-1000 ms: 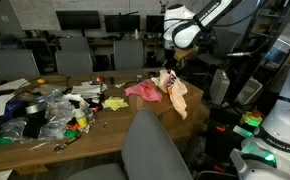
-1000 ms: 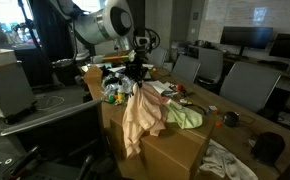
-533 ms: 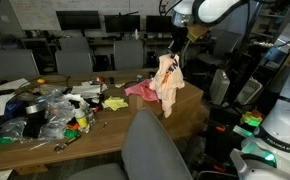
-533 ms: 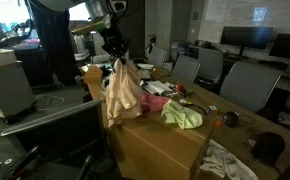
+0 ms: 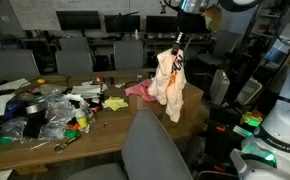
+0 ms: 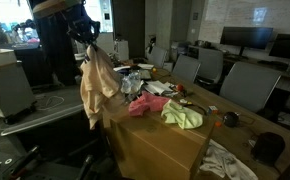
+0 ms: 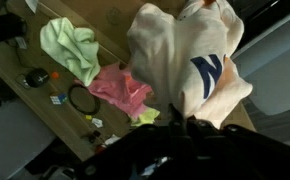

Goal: Pick the clothes on the box and put them on the back rest of the chair

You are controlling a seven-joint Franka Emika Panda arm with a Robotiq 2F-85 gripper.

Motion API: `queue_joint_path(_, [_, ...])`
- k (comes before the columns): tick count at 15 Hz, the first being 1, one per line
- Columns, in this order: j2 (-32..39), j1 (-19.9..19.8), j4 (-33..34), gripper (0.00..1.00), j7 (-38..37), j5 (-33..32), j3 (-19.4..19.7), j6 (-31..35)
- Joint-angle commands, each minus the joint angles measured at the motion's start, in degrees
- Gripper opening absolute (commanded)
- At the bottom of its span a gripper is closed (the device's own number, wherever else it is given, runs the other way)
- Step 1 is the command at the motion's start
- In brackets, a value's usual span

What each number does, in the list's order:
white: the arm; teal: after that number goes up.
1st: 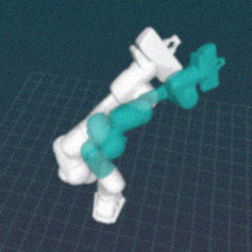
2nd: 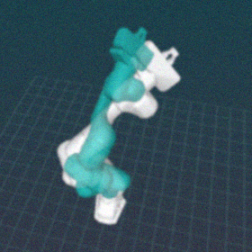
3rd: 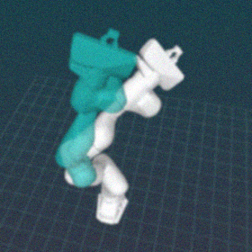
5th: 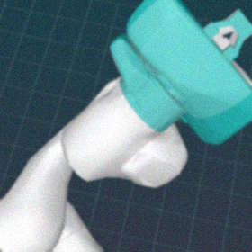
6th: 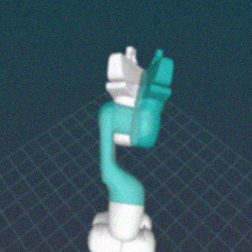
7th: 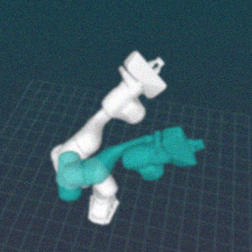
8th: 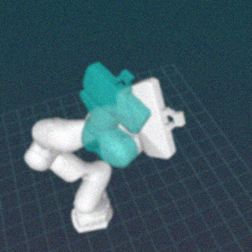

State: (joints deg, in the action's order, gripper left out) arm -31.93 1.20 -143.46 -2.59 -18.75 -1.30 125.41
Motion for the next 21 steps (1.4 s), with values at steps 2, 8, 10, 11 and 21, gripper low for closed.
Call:
queue_joint_path(2, [-2.43, 6.06, 0.39, 0.01, 11.84, 6.19, -0.39, -3.27])
queue_joint_path(8, [-3.74, 10.92, -1.91, 0.01, 22.79, 6.66, -0.53, -5.33])
queue_joint_path(10, [-4.07, 10.54, -3.62, 0.01, 23.29, 5.73, -0.67, -5.15])
queue_joint_path(11, [-4.02, 10.18, -4.59, 0.01, 23.25, 5.36, -0.7, -4.9])
queue_joint_path(21, [-2.29, 7.0, -10.84, 0.01, 21.91, 0.46, -1.31, -4.6])
